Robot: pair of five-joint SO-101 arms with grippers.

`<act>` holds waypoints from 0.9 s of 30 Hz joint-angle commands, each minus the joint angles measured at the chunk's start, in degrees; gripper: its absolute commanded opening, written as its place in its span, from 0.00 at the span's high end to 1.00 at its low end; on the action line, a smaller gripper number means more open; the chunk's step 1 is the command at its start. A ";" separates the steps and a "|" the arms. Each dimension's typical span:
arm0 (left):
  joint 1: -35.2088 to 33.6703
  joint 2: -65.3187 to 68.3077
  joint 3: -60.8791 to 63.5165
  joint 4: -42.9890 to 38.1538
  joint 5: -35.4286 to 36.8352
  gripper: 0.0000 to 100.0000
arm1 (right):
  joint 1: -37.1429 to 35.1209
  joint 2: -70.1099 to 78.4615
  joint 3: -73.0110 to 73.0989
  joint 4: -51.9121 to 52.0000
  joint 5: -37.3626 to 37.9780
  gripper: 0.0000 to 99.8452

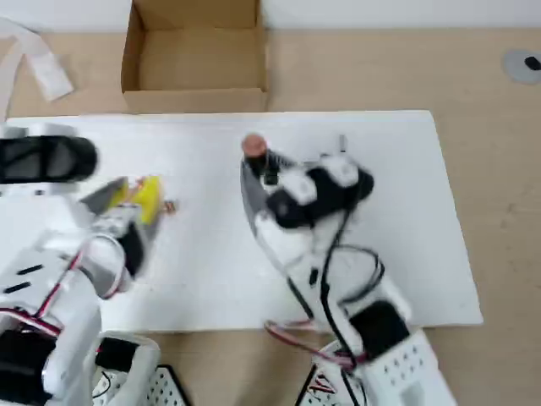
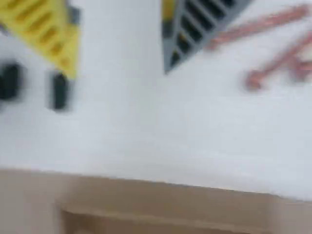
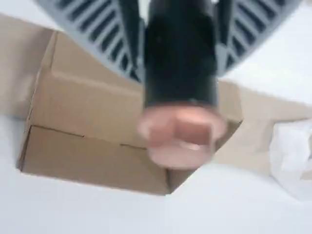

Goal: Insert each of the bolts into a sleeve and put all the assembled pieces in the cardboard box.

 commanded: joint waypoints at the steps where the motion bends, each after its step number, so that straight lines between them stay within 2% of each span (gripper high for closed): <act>1: -7.91 0.57 2.29 -1.76 -2.73 0.94 | 1.19 18.68 -18.24 -2.81 -0.26 0.99; 8: -14.07 0.04 7.65 -3.34 -6.51 0.99 | 2.95 48.84 -46.90 -2.99 -0.18 0.99; 27: -14.95 0.04 10.99 -3.43 -6.86 0.99 | 11.47 122.24 -117.23 -2.64 -0.35 0.99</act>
